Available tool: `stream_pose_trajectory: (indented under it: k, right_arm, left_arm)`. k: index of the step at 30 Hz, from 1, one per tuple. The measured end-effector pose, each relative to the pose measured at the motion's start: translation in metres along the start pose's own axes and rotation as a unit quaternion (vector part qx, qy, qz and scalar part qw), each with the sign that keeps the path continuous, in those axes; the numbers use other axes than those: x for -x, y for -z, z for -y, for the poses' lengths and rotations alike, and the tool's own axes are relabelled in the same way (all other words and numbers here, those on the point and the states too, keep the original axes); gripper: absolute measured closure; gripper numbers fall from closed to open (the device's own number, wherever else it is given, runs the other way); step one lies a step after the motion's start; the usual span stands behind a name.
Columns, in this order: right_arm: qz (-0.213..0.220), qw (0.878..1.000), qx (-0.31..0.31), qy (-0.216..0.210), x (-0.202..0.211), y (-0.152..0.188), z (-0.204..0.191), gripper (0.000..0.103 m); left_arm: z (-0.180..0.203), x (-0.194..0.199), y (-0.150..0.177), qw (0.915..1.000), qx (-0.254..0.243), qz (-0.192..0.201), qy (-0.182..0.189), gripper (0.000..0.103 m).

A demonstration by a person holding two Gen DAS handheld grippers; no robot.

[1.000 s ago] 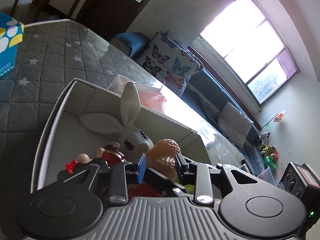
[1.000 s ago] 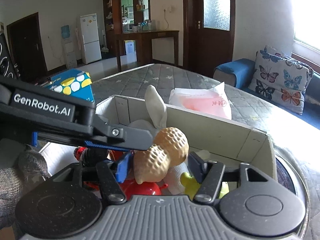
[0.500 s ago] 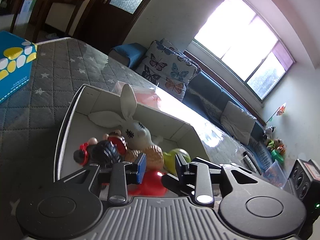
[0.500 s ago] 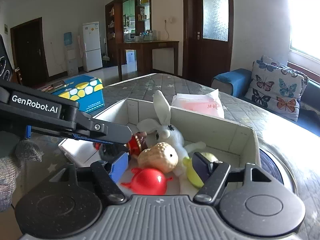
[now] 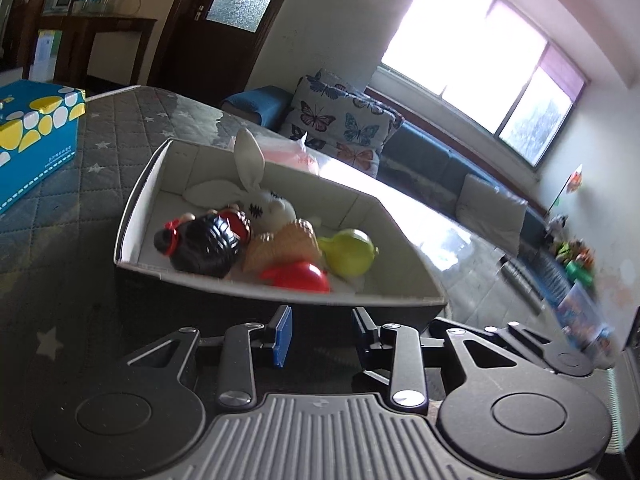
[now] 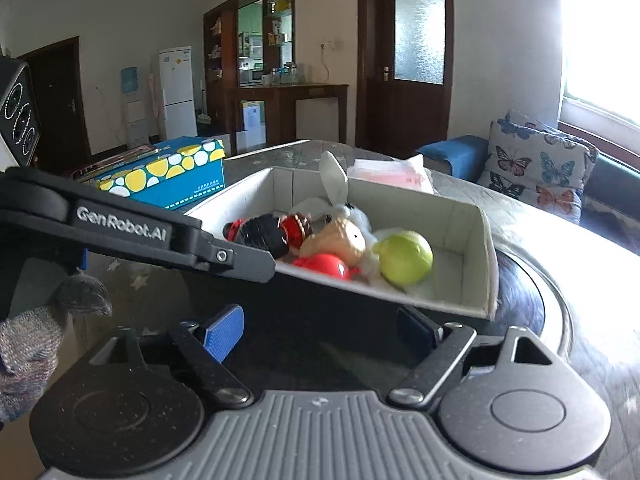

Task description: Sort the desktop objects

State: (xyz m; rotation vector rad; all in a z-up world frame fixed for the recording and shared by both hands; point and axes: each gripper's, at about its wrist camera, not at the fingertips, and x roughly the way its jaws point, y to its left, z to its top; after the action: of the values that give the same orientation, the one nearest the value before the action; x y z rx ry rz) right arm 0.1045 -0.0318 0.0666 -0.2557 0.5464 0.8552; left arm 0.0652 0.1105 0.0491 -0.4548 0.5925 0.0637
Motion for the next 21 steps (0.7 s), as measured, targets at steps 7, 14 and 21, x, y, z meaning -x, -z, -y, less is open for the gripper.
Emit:
stream_pose_trajectory:
  k: [7,14,21]
  right_arm:
    - [0.007,1.000,-0.013,0.013,0.016,0.016,-0.002,0.009]
    - [0.008,0.999,-0.034,0.019,0.027,0.032,-0.003,0.007]
    - [0.009,0.999,-0.046,0.026,0.038,0.049,-0.003,0.000]
  left_arm:
    - [0.011,0.001,0.017,0.9987,-0.019,-0.014,-0.044,0.067]
    - [0.018,0.011,0.034,0.9958,-0.045,-0.008,-0.080,0.067]
    - [0.028,0.019,0.048,0.9945,-0.057,-0.001,-0.088,0.067]
